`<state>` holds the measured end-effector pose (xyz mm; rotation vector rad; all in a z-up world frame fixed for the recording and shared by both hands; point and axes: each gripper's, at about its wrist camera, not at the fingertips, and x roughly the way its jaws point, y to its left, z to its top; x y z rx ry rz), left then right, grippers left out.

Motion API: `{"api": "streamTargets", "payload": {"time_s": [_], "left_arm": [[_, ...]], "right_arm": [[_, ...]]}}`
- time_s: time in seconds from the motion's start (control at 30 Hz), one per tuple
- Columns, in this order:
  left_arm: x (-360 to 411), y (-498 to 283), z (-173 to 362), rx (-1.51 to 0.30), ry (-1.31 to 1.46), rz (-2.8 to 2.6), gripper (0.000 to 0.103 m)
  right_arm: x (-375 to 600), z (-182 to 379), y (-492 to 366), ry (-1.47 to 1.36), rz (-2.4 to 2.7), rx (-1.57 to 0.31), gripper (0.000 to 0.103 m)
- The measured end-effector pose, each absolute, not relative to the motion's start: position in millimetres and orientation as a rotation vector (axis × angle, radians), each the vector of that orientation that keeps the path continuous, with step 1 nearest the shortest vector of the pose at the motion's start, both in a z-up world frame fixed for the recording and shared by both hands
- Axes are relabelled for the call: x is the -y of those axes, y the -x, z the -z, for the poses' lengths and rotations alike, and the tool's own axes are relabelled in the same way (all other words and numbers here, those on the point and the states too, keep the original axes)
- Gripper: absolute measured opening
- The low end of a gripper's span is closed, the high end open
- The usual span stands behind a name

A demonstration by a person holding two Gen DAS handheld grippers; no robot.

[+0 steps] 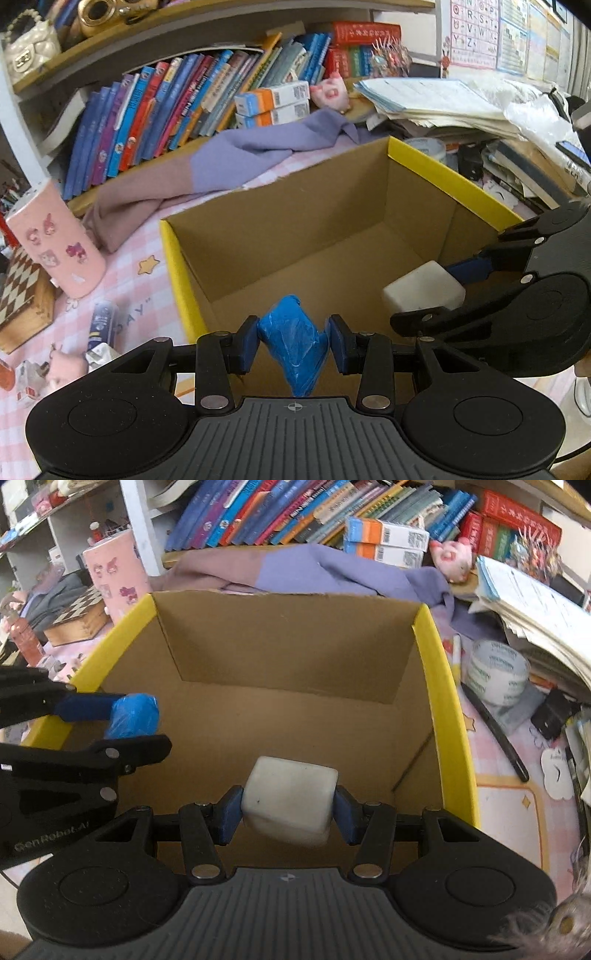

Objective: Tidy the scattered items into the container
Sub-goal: 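Carry the blue packet and soap bar with both tools over the yellow box, then open both tools to drop the packet and soap bar into the box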

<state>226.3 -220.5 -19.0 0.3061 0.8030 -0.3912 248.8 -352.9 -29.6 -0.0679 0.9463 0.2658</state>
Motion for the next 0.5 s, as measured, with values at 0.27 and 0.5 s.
{"api": "streamTargets", "payload": {"time_s": [0.27, 0.5], "left_arm": [[220, -222, 14, -0.776, -0.281, 0.374, 0.046], [208, -209, -7, -0.703, -0.228, 0.339, 0.073]], "right_arm": [[358, 23, -241, 0.062, -0.247, -0.899, 0.051], [360, 0, -225, 0.07, -0.209, -0.81, 0.06]]}}
